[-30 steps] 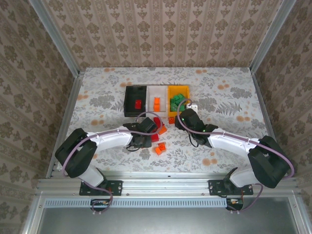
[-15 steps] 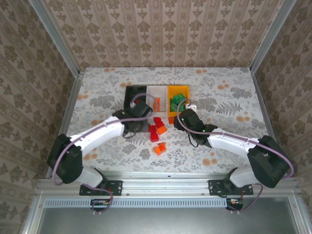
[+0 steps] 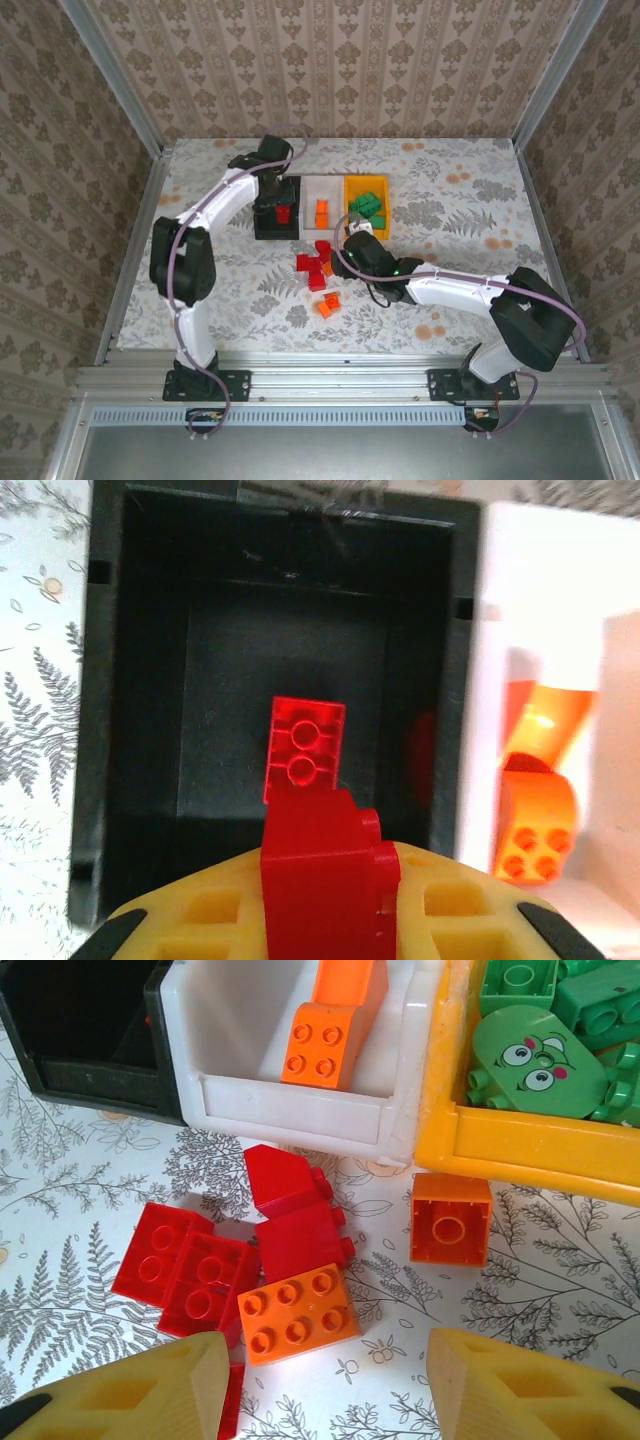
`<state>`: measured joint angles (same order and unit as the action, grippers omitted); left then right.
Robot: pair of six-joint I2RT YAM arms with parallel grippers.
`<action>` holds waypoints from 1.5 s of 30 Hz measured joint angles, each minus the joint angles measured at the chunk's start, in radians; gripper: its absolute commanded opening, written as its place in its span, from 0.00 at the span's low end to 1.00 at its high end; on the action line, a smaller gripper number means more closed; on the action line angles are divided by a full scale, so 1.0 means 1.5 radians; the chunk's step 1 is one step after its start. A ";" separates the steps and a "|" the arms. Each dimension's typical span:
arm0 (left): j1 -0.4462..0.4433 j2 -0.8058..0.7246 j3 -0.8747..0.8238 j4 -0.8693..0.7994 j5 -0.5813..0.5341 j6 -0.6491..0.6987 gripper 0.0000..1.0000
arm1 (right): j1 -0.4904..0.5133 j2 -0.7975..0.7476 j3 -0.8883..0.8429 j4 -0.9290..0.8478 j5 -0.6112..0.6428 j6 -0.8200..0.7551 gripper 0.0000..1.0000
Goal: Sort the legos into containers by color
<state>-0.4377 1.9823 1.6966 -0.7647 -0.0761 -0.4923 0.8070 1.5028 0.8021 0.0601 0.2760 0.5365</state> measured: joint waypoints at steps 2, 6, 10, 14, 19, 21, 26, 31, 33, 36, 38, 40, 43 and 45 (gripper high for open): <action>0.008 0.036 0.024 -0.014 0.001 0.000 0.22 | 0.000 0.000 0.000 0.000 0.000 -0.007 0.56; 0.018 0.061 0.039 -0.028 0.002 -0.001 0.33 | 0.004 0.003 0.009 -0.013 -0.001 -0.020 0.57; 0.022 0.061 0.045 -0.030 0.012 -0.006 0.55 | 0.011 0.013 0.025 -0.018 -0.002 -0.029 0.58; 0.022 0.052 0.045 -0.035 0.027 -0.004 0.68 | 0.018 0.018 0.031 -0.024 -0.003 -0.037 0.55; 0.022 -0.013 0.045 -0.055 0.056 0.004 0.76 | 0.057 0.019 0.048 -0.065 -0.007 -0.045 0.50; 0.023 -0.052 0.058 -0.074 0.071 0.013 0.78 | 0.084 0.019 0.058 -0.091 -0.013 -0.036 0.50; 0.041 -0.135 0.074 -0.083 0.129 0.030 0.79 | 0.156 0.019 0.059 -0.155 -0.033 0.005 0.52; 0.071 -0.157 0.024 -0.063 0.174 0.035 0.79 | 0.208 0.057 0.073 -0.200 -0.033 0.031 0.53; 0.083 -0.157 -0.015 -0.048 0.196 0.035 0.79 | 0.219 0.080 0.079 -0.213 -0.032 0.038 0.53; 0.108 -0.157 -0.071 -0.026 0.241 0.033 0.79 | 0.230 0.116 0.094 -0.233 -0.027 0.048 0.53; 0.126 -0.161 -0.104 -0.005 0.269 0.027 0.80 | 0.234 0.138 0.107 -0.241 -0.019 0.050 0.52; 0.139 -0.173 -0.128 0.010 0.286 0.024 0.80 | 0.235 0.154 0.119 -0.248 -0.010 0.053 0.48; 0.146 -0.195 -0.134 0.019 0.304 0.021 0.80 | 0.235 0.167 0.129 -0.253 0.004 0.063 0.36; 0.146 -0.211 -0.134 0.032 0.316 0.020 0.80 | 0.237 0.169 0.129 -0.255 0.014 0.068 0.29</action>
<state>-0.2192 1.6661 1.4952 -0.7162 0.3981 -0.4629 1.1629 1.7557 0.9962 -0.3222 0.2974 0.6384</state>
